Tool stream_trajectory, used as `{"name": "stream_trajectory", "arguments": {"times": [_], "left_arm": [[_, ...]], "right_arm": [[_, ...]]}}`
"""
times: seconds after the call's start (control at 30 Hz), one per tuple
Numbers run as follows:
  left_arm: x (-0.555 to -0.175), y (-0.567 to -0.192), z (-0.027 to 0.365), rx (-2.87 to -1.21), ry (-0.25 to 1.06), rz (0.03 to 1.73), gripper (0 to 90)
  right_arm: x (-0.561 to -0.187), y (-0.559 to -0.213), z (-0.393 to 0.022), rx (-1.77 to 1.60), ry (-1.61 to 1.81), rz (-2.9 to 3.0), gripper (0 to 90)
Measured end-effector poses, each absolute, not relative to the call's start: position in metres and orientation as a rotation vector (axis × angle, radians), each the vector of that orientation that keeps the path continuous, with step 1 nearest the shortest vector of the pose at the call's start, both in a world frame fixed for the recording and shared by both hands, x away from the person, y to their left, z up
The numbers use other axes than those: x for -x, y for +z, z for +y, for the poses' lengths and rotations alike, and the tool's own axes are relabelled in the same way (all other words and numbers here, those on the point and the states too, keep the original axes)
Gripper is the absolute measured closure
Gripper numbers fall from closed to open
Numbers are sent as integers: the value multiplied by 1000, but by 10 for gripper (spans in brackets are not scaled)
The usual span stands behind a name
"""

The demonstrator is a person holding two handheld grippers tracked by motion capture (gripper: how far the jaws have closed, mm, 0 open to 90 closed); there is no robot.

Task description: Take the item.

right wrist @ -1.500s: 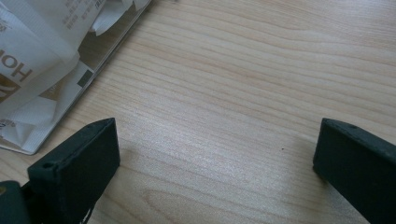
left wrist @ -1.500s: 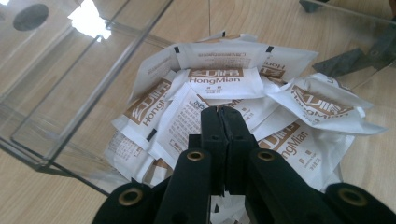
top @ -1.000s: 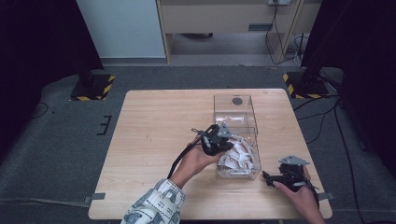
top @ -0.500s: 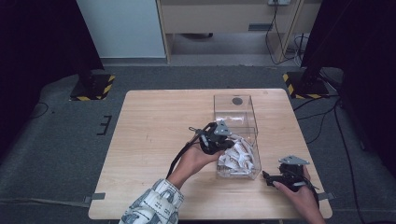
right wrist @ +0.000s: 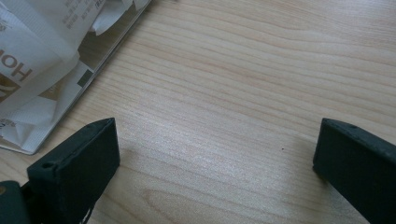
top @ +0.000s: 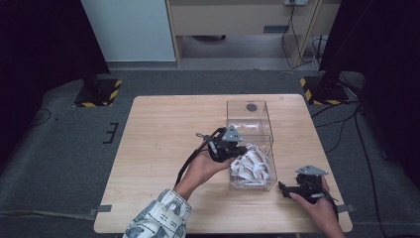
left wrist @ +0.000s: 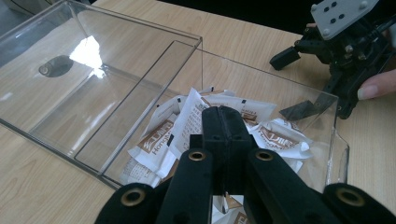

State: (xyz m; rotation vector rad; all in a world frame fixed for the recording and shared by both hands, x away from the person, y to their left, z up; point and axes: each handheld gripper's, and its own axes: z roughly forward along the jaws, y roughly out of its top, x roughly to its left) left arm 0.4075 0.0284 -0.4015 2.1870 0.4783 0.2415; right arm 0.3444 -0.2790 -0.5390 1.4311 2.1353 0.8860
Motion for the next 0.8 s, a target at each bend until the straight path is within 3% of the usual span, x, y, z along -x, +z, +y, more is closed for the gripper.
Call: {"name": "stream_trajectory", "arguments": {"times": [0.8], "left_arm": [[-400,-384,44,-2098,254,460,898]], "right_arm": [[-344,-539,-279,-1431,886,2135,8]]}}
